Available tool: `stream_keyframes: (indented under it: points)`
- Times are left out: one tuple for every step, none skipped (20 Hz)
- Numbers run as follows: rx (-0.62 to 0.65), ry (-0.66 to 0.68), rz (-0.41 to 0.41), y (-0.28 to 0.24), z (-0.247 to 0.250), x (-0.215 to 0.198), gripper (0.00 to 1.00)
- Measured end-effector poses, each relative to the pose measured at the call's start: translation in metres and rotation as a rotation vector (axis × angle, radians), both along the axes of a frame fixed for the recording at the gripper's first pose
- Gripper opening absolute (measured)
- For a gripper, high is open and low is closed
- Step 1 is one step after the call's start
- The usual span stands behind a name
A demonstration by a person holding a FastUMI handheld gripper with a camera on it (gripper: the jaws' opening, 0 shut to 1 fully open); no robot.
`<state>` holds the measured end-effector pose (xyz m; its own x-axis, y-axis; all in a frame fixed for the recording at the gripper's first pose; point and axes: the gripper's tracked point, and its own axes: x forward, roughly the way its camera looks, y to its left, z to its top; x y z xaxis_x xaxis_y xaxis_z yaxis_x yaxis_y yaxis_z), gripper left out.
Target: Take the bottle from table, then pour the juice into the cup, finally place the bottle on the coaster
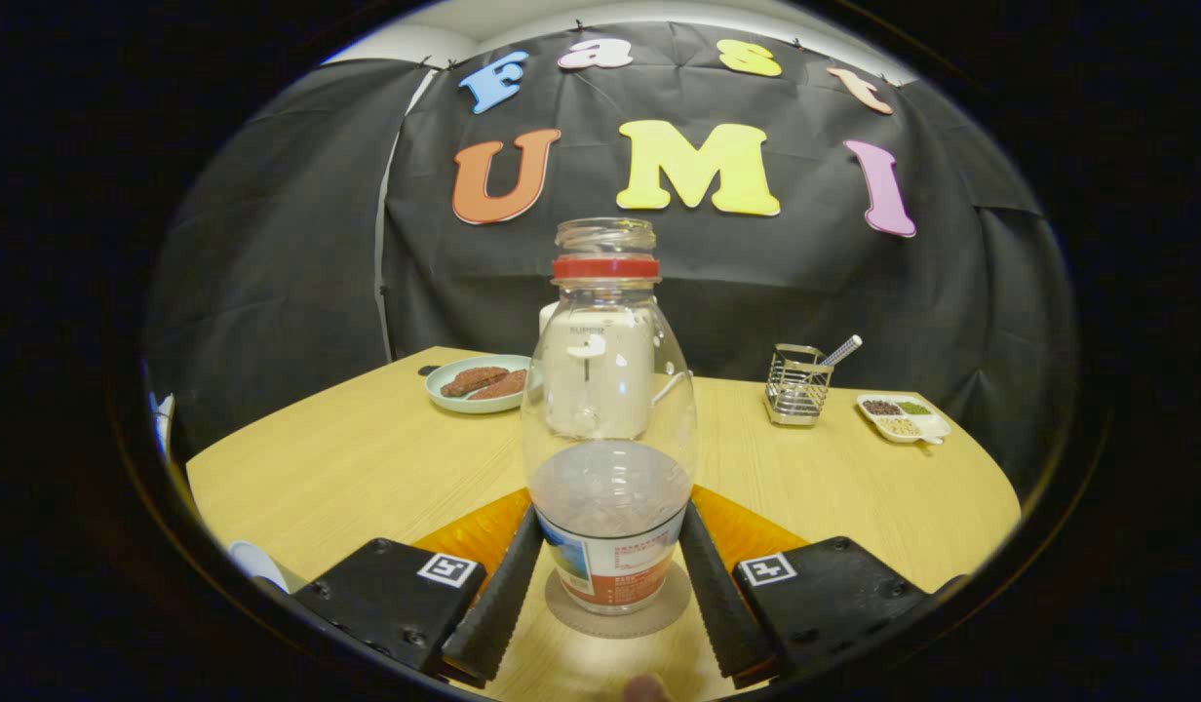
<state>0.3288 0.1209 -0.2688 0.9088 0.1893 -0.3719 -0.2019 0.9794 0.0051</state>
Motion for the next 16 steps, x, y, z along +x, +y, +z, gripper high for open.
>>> stream_keyframes:
  points:
    - [-0.001,0.005,-0.004,-0.002,-0.002,0.000,0.84]
    - [0.000,0.010,-0.007,-0.003,-0.003,0.000,0.85]
    - [0.002,0.015,-0.008,-0.004,-0.003,-0.001,0.86]
    - [0.009,0.020,-0.006,-0.003,-0.004,-0.002,0.89]
    - [0.015,0.023,-0.002,-0.002,-0.004,-0.003,0.89]
    - [0.016,0.024,-0.003,-0.002,-0.004,-0.003,0.89]
    - [0.015,0.024,-0.006,-0.002,-0.002,-0.004,0.91]
    - [0.011,0.025,-0.012,-0.004,-0.003,-0.006,0.93]
    - [0.012,0.024,-0.019,-0.006,-0.001,-0.007,0.94]
    - [0.018,0.020,-0.024,-0.007,0.000,-0.008,0.95]
    - [0.021,0.015,-0.032,-0.009,0.004,-0.009,0.95]
    - [0.025,0.012,-0.040,-0.010,0.006,-0.010,0.95]
    - [0.033,0.010,-0.043,-0.011,0.009,-0.011,0.95]
    - [0.038,0.009,-0.042,-0.009,0.012,-0.014,0.95]
    - [0.037,0.009,-0.041,-0.009,0.015,-0.017,0.95]
    - [0.037,0.009,-0.042,-0.009,0.017,-0.021,0.98]
